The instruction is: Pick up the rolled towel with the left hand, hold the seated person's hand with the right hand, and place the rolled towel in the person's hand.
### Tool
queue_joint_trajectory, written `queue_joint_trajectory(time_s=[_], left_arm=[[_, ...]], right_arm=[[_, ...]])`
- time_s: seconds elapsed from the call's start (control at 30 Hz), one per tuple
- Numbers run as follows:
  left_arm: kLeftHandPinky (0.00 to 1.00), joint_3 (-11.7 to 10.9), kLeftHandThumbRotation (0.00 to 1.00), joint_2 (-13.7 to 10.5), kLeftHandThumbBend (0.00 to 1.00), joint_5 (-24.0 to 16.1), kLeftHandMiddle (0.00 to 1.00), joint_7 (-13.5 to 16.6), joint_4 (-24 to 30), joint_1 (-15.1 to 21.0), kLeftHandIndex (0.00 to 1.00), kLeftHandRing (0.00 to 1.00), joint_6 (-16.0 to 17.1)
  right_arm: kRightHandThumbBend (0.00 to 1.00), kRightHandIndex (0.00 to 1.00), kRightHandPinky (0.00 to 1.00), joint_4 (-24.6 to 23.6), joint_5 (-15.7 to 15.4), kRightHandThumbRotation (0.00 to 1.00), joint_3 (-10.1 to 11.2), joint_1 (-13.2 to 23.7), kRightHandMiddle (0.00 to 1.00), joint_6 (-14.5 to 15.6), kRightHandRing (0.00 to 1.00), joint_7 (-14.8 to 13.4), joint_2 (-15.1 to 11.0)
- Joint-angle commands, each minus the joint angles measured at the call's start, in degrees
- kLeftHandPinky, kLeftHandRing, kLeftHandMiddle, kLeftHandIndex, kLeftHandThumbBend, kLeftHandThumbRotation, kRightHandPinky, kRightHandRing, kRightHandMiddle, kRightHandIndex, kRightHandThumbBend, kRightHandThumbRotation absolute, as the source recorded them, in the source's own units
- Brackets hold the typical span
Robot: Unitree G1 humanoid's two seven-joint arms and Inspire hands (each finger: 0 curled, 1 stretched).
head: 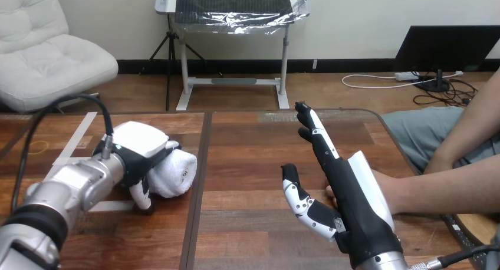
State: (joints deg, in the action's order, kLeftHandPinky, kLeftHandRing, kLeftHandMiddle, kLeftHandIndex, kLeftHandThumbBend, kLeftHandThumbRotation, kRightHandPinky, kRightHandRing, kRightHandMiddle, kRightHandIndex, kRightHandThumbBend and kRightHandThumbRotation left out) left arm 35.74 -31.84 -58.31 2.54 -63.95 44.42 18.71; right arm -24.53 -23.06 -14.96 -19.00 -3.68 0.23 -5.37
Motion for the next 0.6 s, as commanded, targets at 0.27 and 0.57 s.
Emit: queue_joint_trajectory(time_s=[0.27, 0.57], left_arm=[[0.99, 3.26, 0.19, 3.19, 0.90, -1.30, 0.98, 5.13, -5.10, 5.70, 0.94, 0.96, -3.53], [0.99, 4.65, 0.17, 4.91, 0.89, -1.30, 0.97, 8.25, -7.61, 5.56, 0.94, 0.96, -5.97]], right_arm=[[0.00, 1.00, 0.98, -2.99, 0.42, 0.00, 0.74, 1.18, 0.98, -0.32, 0.94, 0.40, -0.34], [0.00, 1.00, 0.99, -3.38, 0.44, 0.00, 1.08, 0.78, 0.99, -0.21, 0.95, 0.70, -0.41]])
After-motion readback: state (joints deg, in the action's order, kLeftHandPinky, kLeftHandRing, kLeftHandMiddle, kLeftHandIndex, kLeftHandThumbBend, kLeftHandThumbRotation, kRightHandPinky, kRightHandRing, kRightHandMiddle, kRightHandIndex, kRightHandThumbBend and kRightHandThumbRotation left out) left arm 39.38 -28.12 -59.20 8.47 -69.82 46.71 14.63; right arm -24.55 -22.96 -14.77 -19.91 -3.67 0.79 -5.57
